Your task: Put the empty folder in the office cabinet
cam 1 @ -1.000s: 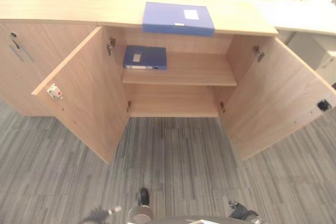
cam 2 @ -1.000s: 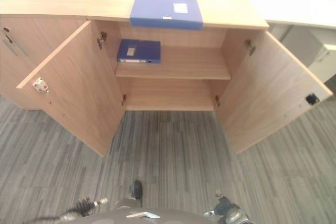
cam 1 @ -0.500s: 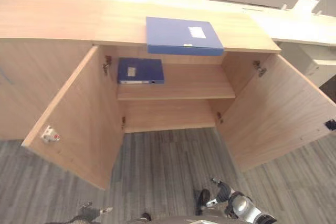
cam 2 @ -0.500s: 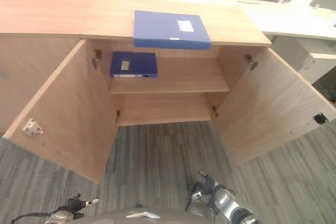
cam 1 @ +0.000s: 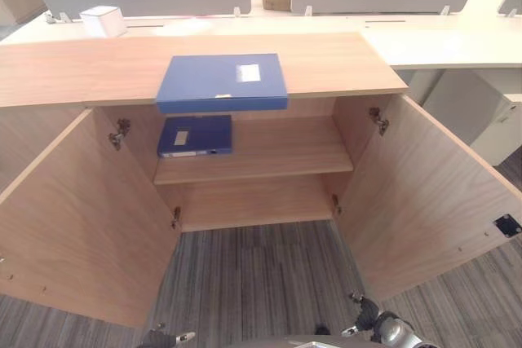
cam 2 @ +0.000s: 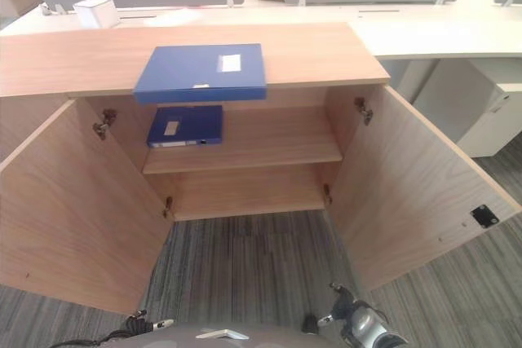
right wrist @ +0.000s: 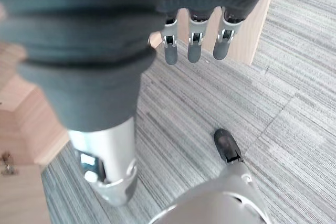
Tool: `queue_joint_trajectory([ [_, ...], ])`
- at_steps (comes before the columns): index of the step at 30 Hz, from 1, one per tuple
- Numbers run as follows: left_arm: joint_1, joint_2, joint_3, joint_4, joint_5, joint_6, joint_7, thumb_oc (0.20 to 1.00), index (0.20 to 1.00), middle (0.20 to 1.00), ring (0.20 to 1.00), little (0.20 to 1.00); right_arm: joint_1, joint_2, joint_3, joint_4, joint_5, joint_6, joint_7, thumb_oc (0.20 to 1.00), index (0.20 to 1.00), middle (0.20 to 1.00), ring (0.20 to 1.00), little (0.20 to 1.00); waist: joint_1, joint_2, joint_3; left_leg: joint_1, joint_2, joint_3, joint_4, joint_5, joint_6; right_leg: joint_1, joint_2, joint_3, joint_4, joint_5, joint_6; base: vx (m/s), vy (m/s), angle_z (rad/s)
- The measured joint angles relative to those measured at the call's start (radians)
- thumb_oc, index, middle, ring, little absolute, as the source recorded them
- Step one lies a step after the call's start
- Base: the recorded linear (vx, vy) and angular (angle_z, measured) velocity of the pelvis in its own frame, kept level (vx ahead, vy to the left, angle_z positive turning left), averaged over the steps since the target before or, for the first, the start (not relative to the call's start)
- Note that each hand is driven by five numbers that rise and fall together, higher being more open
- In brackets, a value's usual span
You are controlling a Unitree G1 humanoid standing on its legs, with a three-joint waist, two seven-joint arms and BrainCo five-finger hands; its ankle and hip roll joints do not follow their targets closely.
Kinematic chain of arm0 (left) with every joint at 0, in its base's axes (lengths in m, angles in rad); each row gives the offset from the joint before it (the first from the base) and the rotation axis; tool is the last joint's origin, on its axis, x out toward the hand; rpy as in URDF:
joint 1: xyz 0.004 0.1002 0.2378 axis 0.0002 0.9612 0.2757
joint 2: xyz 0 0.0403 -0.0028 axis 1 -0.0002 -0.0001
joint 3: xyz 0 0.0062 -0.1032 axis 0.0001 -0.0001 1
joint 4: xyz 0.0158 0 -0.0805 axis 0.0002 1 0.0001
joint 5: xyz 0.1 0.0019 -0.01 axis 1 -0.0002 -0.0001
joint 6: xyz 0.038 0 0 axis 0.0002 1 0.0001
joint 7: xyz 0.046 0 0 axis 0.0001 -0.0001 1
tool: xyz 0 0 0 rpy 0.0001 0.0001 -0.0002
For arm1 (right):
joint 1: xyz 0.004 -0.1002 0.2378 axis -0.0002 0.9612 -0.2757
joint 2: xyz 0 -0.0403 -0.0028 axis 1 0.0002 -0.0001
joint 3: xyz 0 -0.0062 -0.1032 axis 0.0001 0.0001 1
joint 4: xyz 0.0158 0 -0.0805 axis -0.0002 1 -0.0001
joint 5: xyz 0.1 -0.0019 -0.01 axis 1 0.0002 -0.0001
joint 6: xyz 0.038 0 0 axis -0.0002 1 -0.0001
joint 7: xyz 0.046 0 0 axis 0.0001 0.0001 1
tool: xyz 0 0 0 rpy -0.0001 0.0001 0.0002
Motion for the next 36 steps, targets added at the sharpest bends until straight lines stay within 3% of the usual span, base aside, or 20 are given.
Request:
queue_joint_trajectory([
  [1,0.002,-0.001,-0.014,-0.036,0.002,-0.01,-0.002,1.0,1.0,1.0,1.0,1.0,-0.002,-0.014,0.012,-0.011,0.0,0.0,-0.004,1.0,1.0,1.0,1.0,1.0,0.009,-0.006,0.014,-0.03,0.02,-0.006,0.023,-0.018,-0.021,-0.01,0.01,0.009,0.0,0.0,-0.024,0.02,-0.135,0.21],
  [2,-0.001,-0.005,-0.008,-0.061,0.003,-0.007,0.001,1.0,1.0,1.0,1.0,1.0,-0.015,-0.044,0.02,-0.012,0.0,-0.002,-0.01,1.0,1.0,1.0,1.0,1.0,0.004,0.013,0.027,-0.045,0.003,-0.013,-0.028,-0.009,-0.023,-0.007,0.022,-0.002,0.0,-0.009,-0.042,0.02,-0.131,-0.07],
  [3,-0.001,-0.005,-0.008,-0.061,0.003,-0.007,0.001,1.0,1.0,1.0,1.0,1.0,-0.015,-0.044,0.02,-0.012,0.0,-0.002,-0.01,1.0,1.0,1.0,1.0,1.0,0.004,0.013,0.027,-0.045,0.003,-0.013,-0.028,-0.009,-0.023,-0.007,0.022,-0.002,0.0,-0.009,-0.042,0.05,-0.037,0.13],
  [4,-0.02,-0.012,-0.009,-0.092,0.003,-0.009,0.018,1.0,1.0,1.0,1.0,1.0,-0.015,-0.083,0.016,-0.012,0.0,-0.002,-0.012,1.0,1.0,1.0,1.0,1.0,0.004,0.047,0.048,-0.072,0.009,0.004,-0.052,0.06,-0.022,-0.003,0.053,-0.012,-0.006,-0.033,-0.056,0.05,0.004,0.17],
  [6,-0.042,0.0,-0.004,-0.159,0.001,-0.012,0.039,1.0,1.0,1.0,1.0,1.0,-0.006,-0.107,0.008,-0.01,0.0,-0.002,-0.02,1.0,1.0,1.0,1.0,1.0,0.005,0.054,0.061,-0.079,0.013,0.001,-0.066,0.11,-0.041,0.001,0.051,-0.03,-0.007,-0.041,-0.066,0.07,0.036,0.28],
  [8,-0.039,0.004,-0.002,-0.205,0.0,-0.034,0.064,1.0,1.0,1.0,1.0,1.0,-0.007,-0.119,-0.005,0.007,0.0,0.0,-0.032,1.0,1.0,1.0,1.0,1.0,0.0,0.068,0.066,-0.045,0.008,0.005,-0.16,0.11,-0.044,0.015,0.051,-0.035,-0.006,-0.046,-0.067,0.06,0.07,0.1],
  [13,-0.035,0.012,-0.003,-0.258,0.001,-0.038,0.083,1.0,1.0,1.0,1.0,1.0,0.001,-0.119,-0.004,-0.007,-0.001,0.0,-0.044,1.0,1.0,1.0,1.0,1.0,-0.014,0.086,0.078,-0.079,0.001,-0.016,-0.217,0.113,-0.04,0.029,0.048,-0.052,-0.008,-0.053,-0.055,0.03,0.176,0.03],
  [14,-0.019,0.032,-0.001,-0.375,0.008,-0.035,0.098,1.0,1.0,1.0,1.0,1.0,0.012,-0.122,-0.012,-0.011,-0.004,0.0,-0.044,1.0,1.0,1.0,1.0,1.0,-0.016,0.086,0.079,-0.124,-0.042,-0.014,-0.212,0.111,-0.034,0.026,0.019,-0.068,-0.008,-0.051,-0.03,0.05,0.251,0.24],
  [15,-0.019,0.032,-0.001,-0.375,0.008,-0.035,0.098,1.0,1.0,1.0,1.0,1.0,0.012,-0.122,-0.012,-0.011,-0.004,0.0,-0.044,1.0,1.0,1.0,1.0,1.0,-0.016,0.086,0.079,-0.124,-0.042,-0.014,-0.212,0.111,-0.034,0.026,0.019,-0.068,-0.008,-0.051,-0.03,0.07,0.341,0.17],
  [16,0.025,0.065,0.009,-0.519,0.032,-0.04,0.106,1.0,1.0,1.0,1.0,1.0,0.014,-0.125,-0.069,-0.011,-0.011,0.0,-0.044,1.0,1.0,1.0,1.0,1.0,-0.013,0.099,0.086,-0.124,-0.086,-0.038,-0.237,0.101,0.02,0.029,-0.005,-0.06,-0.006,-0.043,-0.006,0.04,0.208,-0.09],
  [19,0.035,0.154,0.044,-0.581,0.081,-0.039,0.124,1.0,1.0,1.0,1.0,1.0,0.014,-0.091,-0.119,0.0,-0.012,0.0,-0.044,1.0,1.0,1.0,1.0,1.0,-0.011,0.054,0.074,-0.112,-0.196,-0.023,-0.243,0.07,0.087,0.033,-0.111,-0.038,0.001,-0.03,0.027,0.07,0.31,-0.02],
  [20,0.038,0.181,0.074,-0.609,0.108,-0.029,0.127,1.0,1.0,1.0,1.0,1.0,0.005,-0.078,-0.121,0.007,-0.013,0.001,-0.042,1.0,1.0,1.0,1.0,1.0,-0.008,0.033,0.079,-0.102,-0.229,-0.007,-0.243,0.058,0.109,0.019,-0.136,-0.022,0.022,-0.004,0.053,0.05,0.222,-0.25],
  [23,0.034,0.26,0.138,-0.672,0.173,-0.029,0.156,1.0,1.0,1.0,1.0,1.0,-0.005,-0.053,-0.109,0.0,-0.037,0.001,-0.038,1.0,1.0,1.0,1.0,1.0,0.006,0.018,0.082,-0.081,-0.267,0.032,-0.241,0.05,0.15,-0.004,-0.186,0.005,0.073,0.02,0.051,0.06,0.084,-0.25],
  [24,0.019,0.323,0.154,-0.674,0.219,-0.027,0.183,1.0,1.0,1.0,1.0,1.0,-0.009,-0.032,-0.107,-0.013,-0.044,0.0,-0.038,1.0,1.0,1.0,1.0,1.0,0.009,0.006,0.084,-0.062,-0.271,0.052,-0.242,0.036,0.163,-0.007,-0.198,0.001,0.083,0.045,0.067,0.09,0.026,-0.29],
  [27,0.018,0.429,0.163,-0.712,0.316,-0.026,0.225,1.0,1.0,1.0,1.0,1.0,-0.026,-0.007,-0.098,-0.024,-0.05,-0.001,-0.038,1.0,1.0,1.0,1.0,1.0,0.011,-0.023,0.082,-0.052,-0.27,0.068,-0.234,0.029,0.17,-0.028,-0.213,0.002,0.08,0.064,0.106,0.04,-0.005,-0.22],
  [31,0.033,0.448,0.199,-0.801,0.397,-0.014,0.253,1.0,1.0,1.0,1.0,1.0,0.001,-0.001,-0.096,-0.046,-0.049,0.0,-0.039,1.0,1.0,1.0,1.0,1.0,0.002,-0.061,0.081,-0.042,-0.267,0.067,-0.234,0.029,0.17,-0.018,-0.212,0.053,0.04,0.099,0.143,0.09,-0.014,-0.03],
  [33,0.063,0.456,0.202,-0.849,0.465,-0.024,0.269,1.0,1.0,1.0,1.0,1.0,0.006,0.001,-0.091,-0.032,-0.049,0.005,-0.038,1.0,1.0,1.0,1.0,1.0,0.011,-0.074,0.074,-0.015,-0.254,0.079,-0.244,0.021,0.139,0.026,-0.188,0.061,-0.002,0.064,0.134,0.1,-0.051,-0.23],
  [36,0.061,0.456,0.218,-0.85,0.524,-0.025,0.282,1.0,1.0,1.0,1.0,1.0,0.019,-0.004,-0.085,-0.038,-0.05,0.013,-0.036,1.0,1.0,1.0,1.0,1.0,-0.004,-0.053,0.066,-0.001,-0.217,0.085,-0.244,0.019,0.098,0.037,-0.156,0.059,-0.008,0.012,0.114,0.07,-0.053,-0.15],
])
